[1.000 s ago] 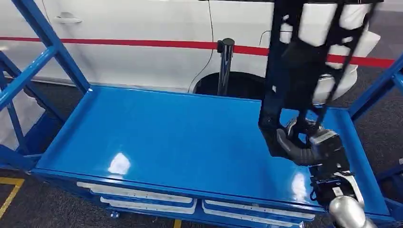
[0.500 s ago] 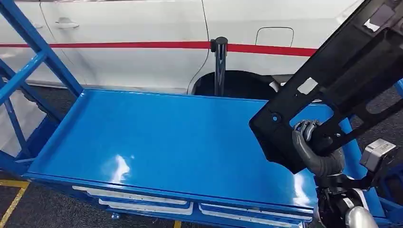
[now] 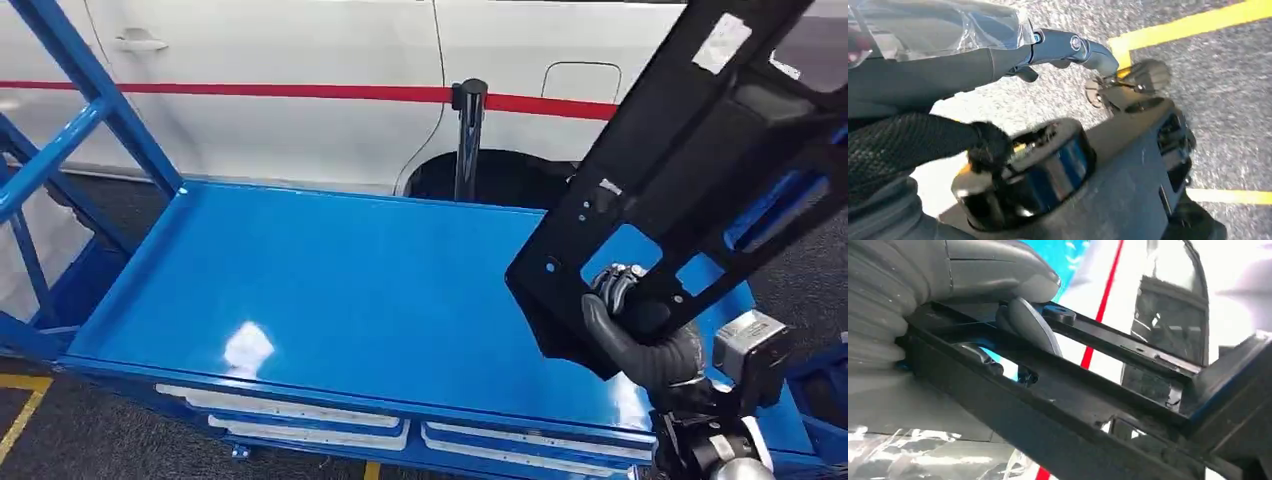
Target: Take the parts from the cabinet and place them on the table.
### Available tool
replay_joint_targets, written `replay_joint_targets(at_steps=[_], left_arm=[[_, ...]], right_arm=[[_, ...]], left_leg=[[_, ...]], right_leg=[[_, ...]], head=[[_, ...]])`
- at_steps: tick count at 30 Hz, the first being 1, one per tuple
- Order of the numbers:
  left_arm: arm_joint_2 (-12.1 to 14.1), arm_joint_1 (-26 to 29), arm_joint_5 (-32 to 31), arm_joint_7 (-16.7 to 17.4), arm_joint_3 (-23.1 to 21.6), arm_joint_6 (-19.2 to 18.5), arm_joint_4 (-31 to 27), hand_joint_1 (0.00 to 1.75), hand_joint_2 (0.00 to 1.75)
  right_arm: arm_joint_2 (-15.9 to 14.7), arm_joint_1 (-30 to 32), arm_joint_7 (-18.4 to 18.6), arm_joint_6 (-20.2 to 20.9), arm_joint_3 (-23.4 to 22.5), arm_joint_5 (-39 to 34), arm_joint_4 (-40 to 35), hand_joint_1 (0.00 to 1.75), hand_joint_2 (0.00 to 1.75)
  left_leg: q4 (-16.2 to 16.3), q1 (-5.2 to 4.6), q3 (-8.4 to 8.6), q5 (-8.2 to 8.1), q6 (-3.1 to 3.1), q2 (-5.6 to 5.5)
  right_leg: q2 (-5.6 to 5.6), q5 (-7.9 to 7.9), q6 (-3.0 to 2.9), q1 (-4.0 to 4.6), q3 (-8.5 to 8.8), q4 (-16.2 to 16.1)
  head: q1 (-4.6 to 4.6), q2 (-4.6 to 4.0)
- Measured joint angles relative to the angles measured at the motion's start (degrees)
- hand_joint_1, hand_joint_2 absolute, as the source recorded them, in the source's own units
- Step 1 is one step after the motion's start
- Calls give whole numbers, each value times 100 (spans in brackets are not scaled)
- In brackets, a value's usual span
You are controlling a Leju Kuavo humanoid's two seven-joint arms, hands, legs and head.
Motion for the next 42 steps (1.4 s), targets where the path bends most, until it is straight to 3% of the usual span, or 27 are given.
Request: replay_joint_targets(at_steps=[2,3,4,5,7,8,13,15,18,19,20,22,23,24,26,28,29,30,32,33,34,36,37,38,39,40,42], left_arm=[[-13,-1,11,31,2,0,0,0,175],[-13,0,22,57,4,0,0,0,175],[-13,3,20,61,4,0,0,0,175],[-15,3,22,63,9,0,0,0,175],[-20,-1,22,70,15,0,0,0,175],[-17,-6,22,70,20,0,0,0,175],[-11,-9,30,72,37,0,4,0,175],[-11,-12,37,72,39,0,4,0,175],[-11,-24,48,72,44,0,4,0,175],[-11,-30,48,72,44,0,4,0,175],[-11,-29,48,74,44,0,4,0,175],[-11,-28,48,90,44,52,6,0,175],[-11,-30,48,96,44,52,7,0,175],[4,-35,48,103,44,52,7,0,175],[-11,-15,48,105,44,52,7,0,175],[-13,-1,48,107,44,68,9,0,175],[-22,-24,48,111,44,72,9,0,175],[-24,-17,48,111,44,72,9,0,175],[-37,0,48,114,44,72,9,0,175],[-39,0,48,114,44,72,9,0,175],[-37,1,48,114,44,72,9,0,175],[-39,-1,48,114,44,72,9,0,175],[-44,-4,48,114,42,72,9,0,175],[-46,-6,48,114,44,72,9,0,175],[-39,-4,48,114,46,72,11,0,175],[-39,-8,50,111,50,72,11,0,175],[-42,-12,57,107,52,72,11,0,175]], right_arm=[[-2,29,63,-2,50,133,-13,175,175],[-2,43,89,-2,85,181,-15,175,175],[-2,49,107,-2,113,209,-15,175,175],[-2,49,111,-4,144,227,-20,175,175],[-2,52,113,-7,183,262,-48,175,175],[-2,54,116,-13,197,275,-48,175,175],[-2,48,150,-22,273,391,-92,175,175],[-4,29,175,-24,288,433,-105,175,175],[-4,32,232,-50,332,426,-127,175,175],[-4,33,240,-57,339,420,-127,175,175],[-4,32,242,-61,345,417,-129,175,175],[-7,29,247,-63,358,415,-151,175,175],[-7,15,247,-66,367,417,-168,175,175],[-7,14,247,-66,374,417,-186,175,175],[-15,20,247,-83,391,417,-188,175,175],[-22,30,253,-83,411,415,-190,175,175],[-46,31,253,-85,424,415,-190,175,175],[-44,26,251,-89,430,415,-199,175,175],[-63,20,256,-87,437,415,-201,175,175],[-63,30,255,-87,448,415,-201,175,175],[-63,36,255,-87,468,415,-201,175,175],[-63,36,262,-87,487,415,-201,175,175],[-63,33,264,-87,494,415,-201,175,175],[-63,28,264,-87,503,415,-201,175,175],[-63,17,264,-87,507,415,-203,175,175],[-68,15,269,-85,516,415,-210,175,175],[-72,16,275,-87,518,415,-221,175,175]], left_leg=[[3,-4,-40,26,30,-1],[7,-4,-62,39,27,-1],[8,-1,-75,50,21,-2],[19,9,-88,58,11,-5],[83,38,-113,59,-13,-14],[139,24,-148,47,-54,-10],[165,17,-268,144,-215,-37],[638,45,-457,-358,-288,-32],[1957,64,-855,-1104,-334,-33],[2059,64,-819,-1135,-325,-33],[1841,62,-617,-1049,-300,-35],[799,33,68,-717,-194,-104],[158,24,483,-568,-108,-288],[-41,-2,566,-624,-87,-441],[1,-60,492,-517,-87,-371],[-35,-57,450,-410,-30,-248],[-82,-10,408,-304,-3,-140],[-89,-13,332,-240,73,-110],[-86,-24,187,-132,88,19],[-75,-26,113,-79,87,83],[-63,-26,36,-32,82,152],[-39,-24,-112,58,53,305],[-6,-17,-178,90,34,370],[46,-10,-237,109,7,426],[102,-47,-276,115,-18,471],[161,-61,-300,125,-34,513],[161,-67,-316,200,-99,627]], right_leg=[[1,-519,40,0,-412,1028],[0,-615,60,-6,-544,1363],[-2,-563,79,-21,-532,1384],[-5,-394,100,-41,-375,1124],[-14,103,138,-79,232,37],[-15,128,173,-103,447,-436],[8,293,-97,-67,304,-430],[-3,369,-181,-72,217,-430],[40,505,-195,-59,27,-426],[71,552,-192,-56,-36,-426],[112,609,-181,-49,-102,-426],[218,710,-153,-35,-207,-426],[260,771,-138,-40,-249,-426],[271,815,-100,-33,-275,-429],[338,908,-30,-62,-301,-453],[474,1043,72,-41,-315,-545],[394,930,62,-80,-382,-471],[219,592,54,-40,-499,-254],[59,-145,90,-47,-716,610],[47,-335,115,-50,-784,1020],[37,-334,136,-56,-799,1312],[1,83,175,-75,-490,1199],[-62,283,201,-90,-162,801],[-195,339,223,-102,258,261],[-421,131,251,-92,615,-252],[-421,24,158,-20,771,-569],[-315,49,47,-29,668,-546]], head=[[2,0],[2,0],[2,0],[2,0],[2,0],[2,0],[-7,0],[-9,0],[-13,0],[-9,0],[-11,0],[-11,0],[-11,0],[-11,0],[-11,0],[-9,0],[-30,0],[11,0],[20,0],[20,0],[26,0],[26,0],[26,0],[26,0],[33,0],[33,0],[17,0]])
